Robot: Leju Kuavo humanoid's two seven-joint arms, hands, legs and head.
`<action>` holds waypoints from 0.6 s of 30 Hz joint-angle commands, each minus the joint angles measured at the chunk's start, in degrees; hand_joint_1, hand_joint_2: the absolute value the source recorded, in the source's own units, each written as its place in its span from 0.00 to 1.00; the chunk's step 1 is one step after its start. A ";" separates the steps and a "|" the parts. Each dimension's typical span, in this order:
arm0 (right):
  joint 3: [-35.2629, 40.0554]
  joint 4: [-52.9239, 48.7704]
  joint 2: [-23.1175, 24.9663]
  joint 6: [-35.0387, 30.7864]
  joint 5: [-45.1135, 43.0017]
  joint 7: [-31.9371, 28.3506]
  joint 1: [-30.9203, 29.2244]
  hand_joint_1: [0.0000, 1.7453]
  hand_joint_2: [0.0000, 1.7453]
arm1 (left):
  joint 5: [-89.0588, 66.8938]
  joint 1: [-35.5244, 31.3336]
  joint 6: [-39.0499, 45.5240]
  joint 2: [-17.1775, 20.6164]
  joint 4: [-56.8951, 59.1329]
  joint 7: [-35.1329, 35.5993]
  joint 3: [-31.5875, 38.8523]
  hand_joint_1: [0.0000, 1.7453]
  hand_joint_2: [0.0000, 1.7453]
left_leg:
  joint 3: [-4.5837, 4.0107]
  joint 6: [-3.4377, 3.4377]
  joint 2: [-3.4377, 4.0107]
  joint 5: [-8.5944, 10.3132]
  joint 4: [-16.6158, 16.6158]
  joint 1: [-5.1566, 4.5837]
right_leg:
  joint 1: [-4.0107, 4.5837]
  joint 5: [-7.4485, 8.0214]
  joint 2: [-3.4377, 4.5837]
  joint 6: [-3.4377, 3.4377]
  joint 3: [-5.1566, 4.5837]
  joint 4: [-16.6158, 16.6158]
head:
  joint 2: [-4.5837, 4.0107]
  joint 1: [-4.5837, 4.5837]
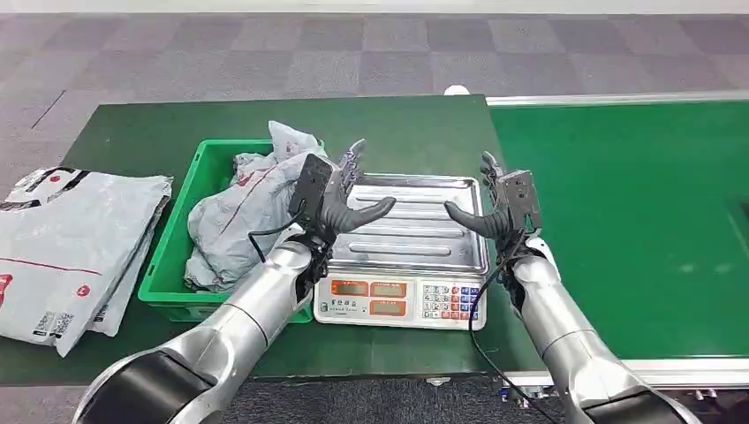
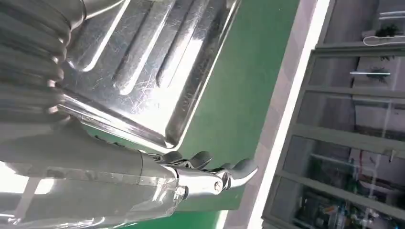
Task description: Moved the parcel from conveyor to table for the left to box.
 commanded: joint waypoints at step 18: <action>-1.27 1.10 -0.29 0.61 3.02 -0.02 -1.00 0.00 1.00 | -0.74 -2.14 -0.33 0.32 2.89 -0.08 -1.33 0.00 1.00 | 0.12 0.01 0.05 -0.02 -0.03 0.02 | 0.02 0.00 0.06 -0.03 0.12 -0.06 | 0.00 0.00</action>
